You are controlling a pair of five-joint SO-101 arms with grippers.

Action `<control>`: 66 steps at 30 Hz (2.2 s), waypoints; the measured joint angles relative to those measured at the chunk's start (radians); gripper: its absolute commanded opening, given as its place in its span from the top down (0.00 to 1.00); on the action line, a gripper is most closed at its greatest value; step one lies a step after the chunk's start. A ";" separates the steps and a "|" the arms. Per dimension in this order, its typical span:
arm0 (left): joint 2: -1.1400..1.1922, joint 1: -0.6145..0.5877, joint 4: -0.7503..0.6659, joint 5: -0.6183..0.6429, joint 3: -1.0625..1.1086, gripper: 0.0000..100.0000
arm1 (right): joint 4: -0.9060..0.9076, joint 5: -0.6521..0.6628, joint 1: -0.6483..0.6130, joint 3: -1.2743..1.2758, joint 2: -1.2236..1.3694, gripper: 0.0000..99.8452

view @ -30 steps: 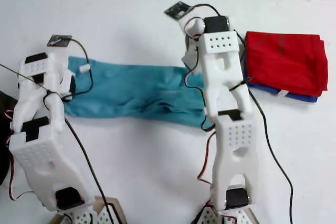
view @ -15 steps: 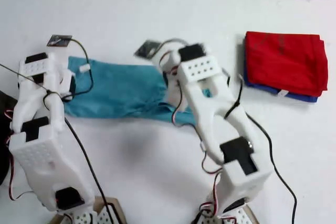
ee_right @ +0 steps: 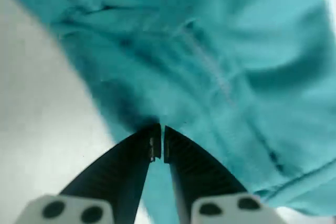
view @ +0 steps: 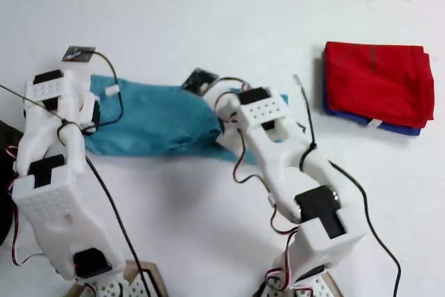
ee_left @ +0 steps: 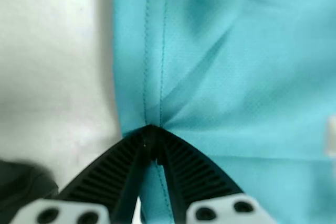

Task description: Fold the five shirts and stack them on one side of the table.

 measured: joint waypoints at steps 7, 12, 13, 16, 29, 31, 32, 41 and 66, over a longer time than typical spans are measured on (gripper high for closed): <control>0.000 0.000 0.000 0.000 0.000 0.98 | -0.106 -0.002 0.075 -0.081 0.123 0.98; 0.000 0.000 0.000 0.000 0.000 0.98 | -0.118 -0.002 0.094 -0.196 0.129 0.98; 0.000 0.000 0.000 0.000 0.000 0.98 | -0.118 -0.002 0.094 -0.210 0.129 0.98; 0.000 0.000 0.000 0.000 0.000 0.98 | -0.110 -0.002 0.092 -0.239 0.129 0.98; 0.000 0.000 0.000 0.000 0.000 0.98 | 0.333 0.080 0.091 -0.265 0.078 0.98; 0.000 0.000 0.000 0.000 0.000 0.98 | 0.381 0.124 0.087 -0.265 0.078 0.98; 0.000 0.000 0.000 0.000 0.000 0.98 | 0.397 0.152 0.087 -0.265 0.078 0.98; 0.000 0.000 0.000 0.000 0.000 0.98 | 0.275 0.239 0.087 -0.221 0.126 0.98; 0.000 0.000 0.000 0.058 0.000 0.98 | 0.157 -0.218 0.049 -0.344 0.149 0.98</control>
